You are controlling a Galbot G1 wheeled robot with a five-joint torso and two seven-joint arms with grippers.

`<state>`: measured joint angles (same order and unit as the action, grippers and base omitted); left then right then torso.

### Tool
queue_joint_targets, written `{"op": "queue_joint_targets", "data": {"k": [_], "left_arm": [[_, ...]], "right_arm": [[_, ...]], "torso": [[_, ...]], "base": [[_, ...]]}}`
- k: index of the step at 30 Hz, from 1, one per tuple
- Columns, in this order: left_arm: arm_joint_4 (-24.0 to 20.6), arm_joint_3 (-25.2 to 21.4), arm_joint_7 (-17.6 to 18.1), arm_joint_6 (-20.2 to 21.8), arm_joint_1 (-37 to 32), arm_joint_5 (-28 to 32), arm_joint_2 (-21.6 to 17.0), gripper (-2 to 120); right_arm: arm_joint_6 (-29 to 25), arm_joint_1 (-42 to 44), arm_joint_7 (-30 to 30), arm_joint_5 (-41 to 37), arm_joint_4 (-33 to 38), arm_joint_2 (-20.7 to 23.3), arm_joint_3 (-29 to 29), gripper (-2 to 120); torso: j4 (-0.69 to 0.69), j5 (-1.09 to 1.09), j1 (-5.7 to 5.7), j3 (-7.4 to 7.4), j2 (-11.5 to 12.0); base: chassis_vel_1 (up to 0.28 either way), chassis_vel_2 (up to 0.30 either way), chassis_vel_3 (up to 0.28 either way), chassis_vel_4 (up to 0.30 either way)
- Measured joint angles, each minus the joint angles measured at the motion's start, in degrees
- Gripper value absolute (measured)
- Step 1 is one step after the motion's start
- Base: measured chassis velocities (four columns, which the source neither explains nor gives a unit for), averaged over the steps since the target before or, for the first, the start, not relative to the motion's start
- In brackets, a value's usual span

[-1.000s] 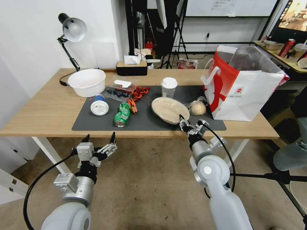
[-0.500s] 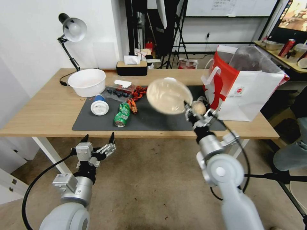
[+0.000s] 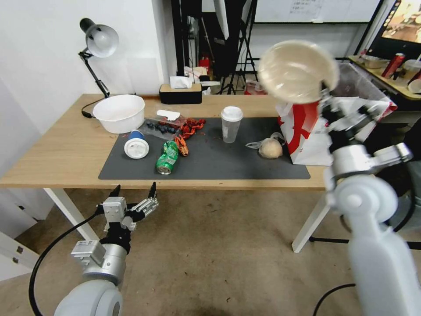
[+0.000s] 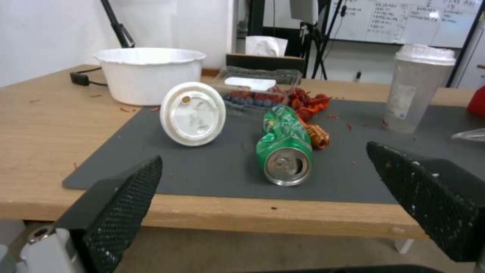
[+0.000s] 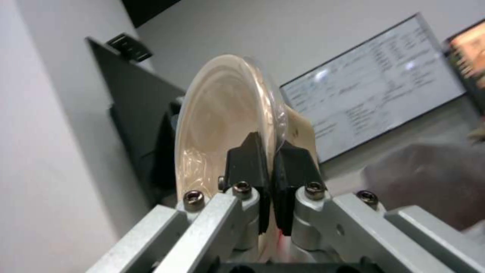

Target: Pick up the trash from the table and place it into the takeout bag.

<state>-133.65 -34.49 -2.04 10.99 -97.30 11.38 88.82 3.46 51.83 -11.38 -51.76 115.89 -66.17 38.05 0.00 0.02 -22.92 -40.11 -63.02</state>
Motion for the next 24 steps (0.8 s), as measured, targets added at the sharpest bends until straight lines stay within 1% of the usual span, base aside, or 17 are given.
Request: {"op": "queue_joint_targets", "data": {"k": [3, 5, 6, 9, 11, 13, 14, 15, 17, 19, 21, 22, 24], "left_arm": [[0.2, 0.1, -0.1, -0.1, 0.0, -0.2, 0.2, 100], [0.4, 0.2, -0.3, -0.3, 0.0, -0.3, 0.4, 100], [0.4, 0.2, -0.3, -0.3, 0.0, -0.3, 0.4, 100], [0.5, 0.4, -0.6, -0.4, 0.1, -0.5, 0.7, 100], [0.5, 0.4, -0.7, -0.5, 0.1, -0.5, 0.7, 100], [0.5, 0.4, -0.9, -0.6, 0.1, -0.5, 0.8, 100], [0.5, 0.4, -0.9, -0.6, 0.1, -0.5, 0.8, 100], [0.5, 0.4, -1.0, -0.6, 0.1, -0.5, 0.9, 100], [0.5, 0.5, -1.1, -0.8, 0.0, -0.6, 1.0, 100], [0.5, 0.5, -1.2, -0.8, 0.0, -0.6, 1.0, 100], [0.5, 0.4, -1.3, -1.0, 0.0, -0.6, 1.0, 100], [0.5, 0.4, -1.3, -1.0, 0.0, -0.6, 1.0, 100], [0.5, 0.4, -1.3, -1.1, 0.0, -0.6, 1.0, 100]], "right_arm": [[-0.5, -2.6, -1.0, 0.9, -2.4, 1.4, 0.7, 0], [-0.6, -4.7, -1.6, 2.8, -5.5, 2.7, 0.9, 0], [-0.6, -4.7, -1.6, 2.8, -5.5, 2.7, 0.9, 0], [0.4, -6.3, -2.9, 7.0, -9.8, 3.7, 0.3, 0], [0.8, -6.5, -3.2, 7.5, -10.4, 3.7, 0.1, 2], [1.6, -6.8, -3.8, 8.7, -12.2, 3.5, -0.3, 12], [1.6, -6.8, -3.8, 8.7, -12.2, 3.5, -0.3, 12], [1.7, -6.8, -3.9, 8.9, -12.5, 3.4, -0.4, 15], [2.0, -6.8, -4.0, 9.0, -12.7, 3.2, -0.5, 26], [2.0, -6.8, -4.0, 9.0, -12.7, 3.2, -0.5, 28], [2.1, -6.7, -4.0, 8.5, -11.9, 3.1, -0.5, 40], [2.1, -6.7, -4.0, 8.5, -11.9, 3.1, -0.5, 40], [2.0, -6.0, -3.4, 5.7, -9.4, 3.1, -0.4, 48]], "torso": [[0.00, -0.03, 0.00, 0.00, 0.0], [0.01, -0.01, 0.00, 0.00, 0.0], [0.01, -0.01, 0.00, 0.00, 0.0], [0.00, -0.01, 0.00, 0.01, 0.0], [0.00, -0.01, 0.00, 0.01, 0.0], [0.00, -0.01, 0.00, 0.01, 0.0], [0.00, -0.01, 0.00, 0.01, 0.0], [0.00, -0.01, 0.00, 0.00, 0.0], [0.00, -0.02, 0.00, 0.01, 0.0], [0.00, -0.02, 0.00, 0.01, 0.0], [0.00, -0.02, 0.00, 0.01, 0.0], [0.00, -0.02, 0.00, 0.01, 0.0], [0.00, -0.02, 0.00, 0.00, 0.0]], "base": [[0.000, 0.000, 0.000, 0.000], [0.000, 0.000, 0.000, 0.000], [0.000, 0.000, 0.000, 0.000], [0.000, 0.000, 0.000, 0.000], [0.000, 0.000, 0.000, 0.000], [0.000, 0.000, 0.000, 0.000], [0.000, 0.000, 0.000, 0.000], [0.000, 0.000, 0.000, 0.000], [0.000, 0.000, 0.000, 0.000], [0.000, 0.000, 0.000, 0.000], [0.000, 0.000, 0.000, 0.000], [0.000, 0.000, 0.000, 0.000], [0.000, 0.000, 0.000, 0.000]]}}
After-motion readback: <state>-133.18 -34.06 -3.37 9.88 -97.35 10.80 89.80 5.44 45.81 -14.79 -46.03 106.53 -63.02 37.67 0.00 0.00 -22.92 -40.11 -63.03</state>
